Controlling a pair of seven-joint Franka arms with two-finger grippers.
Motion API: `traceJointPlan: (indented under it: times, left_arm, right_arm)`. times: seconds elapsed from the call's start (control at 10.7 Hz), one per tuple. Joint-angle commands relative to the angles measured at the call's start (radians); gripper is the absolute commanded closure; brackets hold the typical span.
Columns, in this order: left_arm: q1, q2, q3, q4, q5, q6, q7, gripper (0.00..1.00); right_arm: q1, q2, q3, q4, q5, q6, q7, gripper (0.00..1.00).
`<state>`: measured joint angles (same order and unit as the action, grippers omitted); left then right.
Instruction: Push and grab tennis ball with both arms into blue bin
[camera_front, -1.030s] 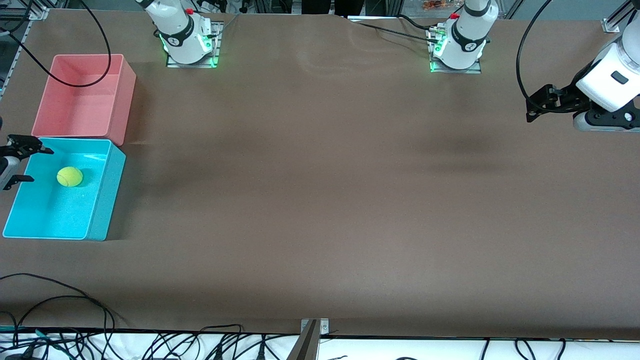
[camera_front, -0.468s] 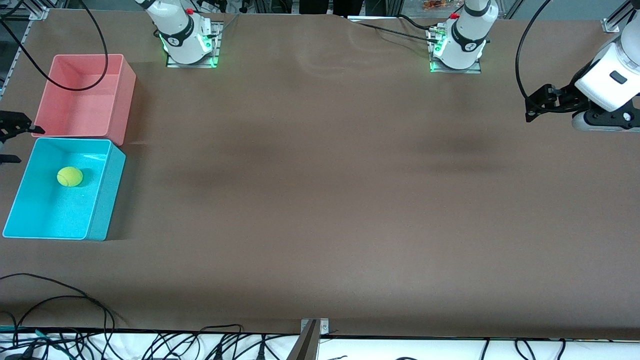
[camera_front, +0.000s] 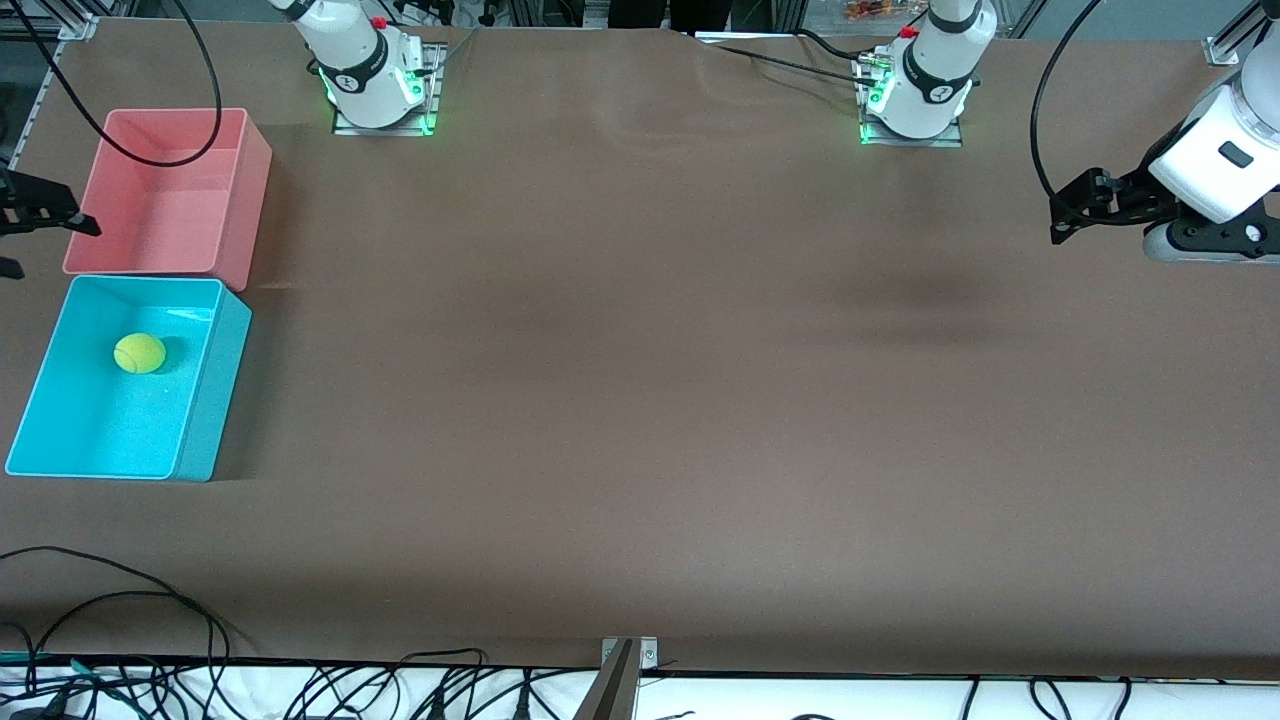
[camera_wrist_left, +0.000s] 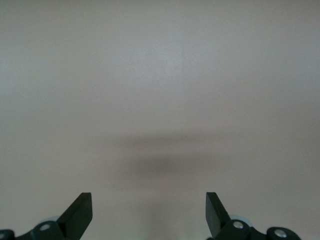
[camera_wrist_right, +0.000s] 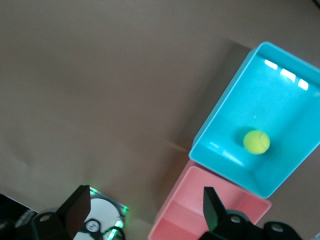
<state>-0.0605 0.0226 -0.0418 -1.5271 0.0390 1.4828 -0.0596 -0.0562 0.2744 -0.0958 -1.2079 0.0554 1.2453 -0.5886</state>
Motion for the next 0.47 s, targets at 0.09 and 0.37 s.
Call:
traceJointPlan:
  times: [0.09,0.37]
  left_arm:
    - [-0.001,0.011,0.0,0.027,-0.014,-0.021,-0.008,0.0]
    - [-0.001,0.01,0.0,0.025,-0.014,-0.022,-0.008,0.0]
  right_arm:
    - [0.045,-0.138,-0.002,-0.269,-0.003,0.15,0.399,0.0]
    - [0.062,-0.196,0.004,-0.444,-0.006,0.385,0.474,0.0]
